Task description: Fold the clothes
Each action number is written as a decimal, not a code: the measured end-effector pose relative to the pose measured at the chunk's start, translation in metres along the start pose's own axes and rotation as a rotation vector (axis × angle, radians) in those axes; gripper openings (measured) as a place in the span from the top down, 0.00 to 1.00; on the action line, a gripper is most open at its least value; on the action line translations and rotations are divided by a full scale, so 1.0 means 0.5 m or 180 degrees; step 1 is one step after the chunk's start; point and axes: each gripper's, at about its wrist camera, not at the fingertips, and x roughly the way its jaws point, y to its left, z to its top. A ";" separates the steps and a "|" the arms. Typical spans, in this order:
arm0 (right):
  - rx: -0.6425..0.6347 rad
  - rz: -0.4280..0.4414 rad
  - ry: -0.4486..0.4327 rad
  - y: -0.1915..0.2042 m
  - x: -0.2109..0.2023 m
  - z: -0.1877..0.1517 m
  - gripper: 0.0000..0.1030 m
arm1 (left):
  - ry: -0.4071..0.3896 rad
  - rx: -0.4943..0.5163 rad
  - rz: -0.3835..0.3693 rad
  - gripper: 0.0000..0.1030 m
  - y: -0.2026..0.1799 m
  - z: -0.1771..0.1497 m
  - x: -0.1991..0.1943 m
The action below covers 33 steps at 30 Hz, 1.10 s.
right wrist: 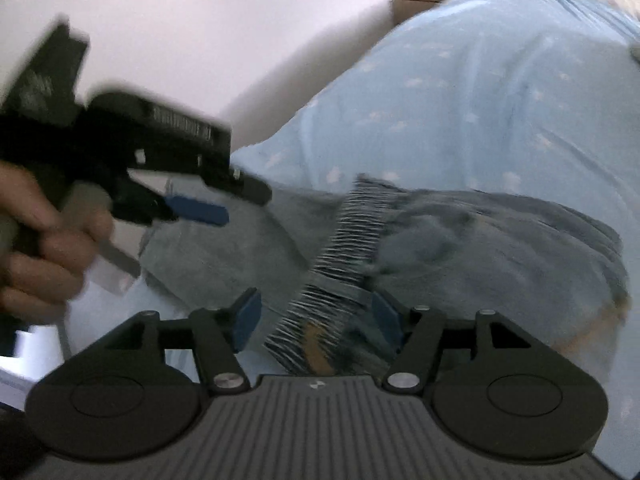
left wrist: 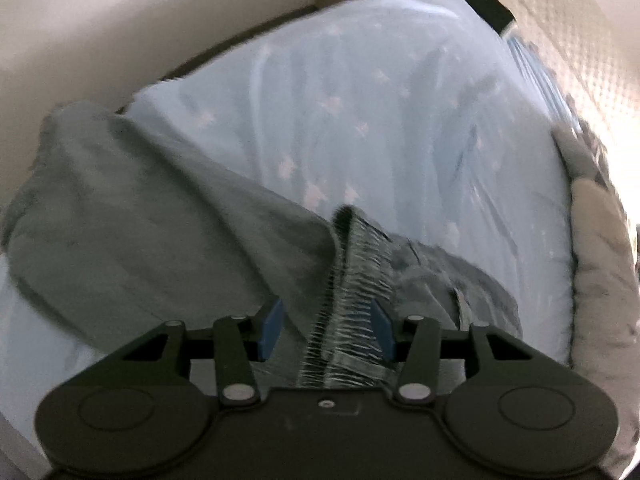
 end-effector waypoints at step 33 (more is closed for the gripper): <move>0.2965 0.0389 0.0215 -0.500 0.123 -0.083 0.12 | 0.0775 0.0557 0.0746 0.55 -0.084 0.008 0.204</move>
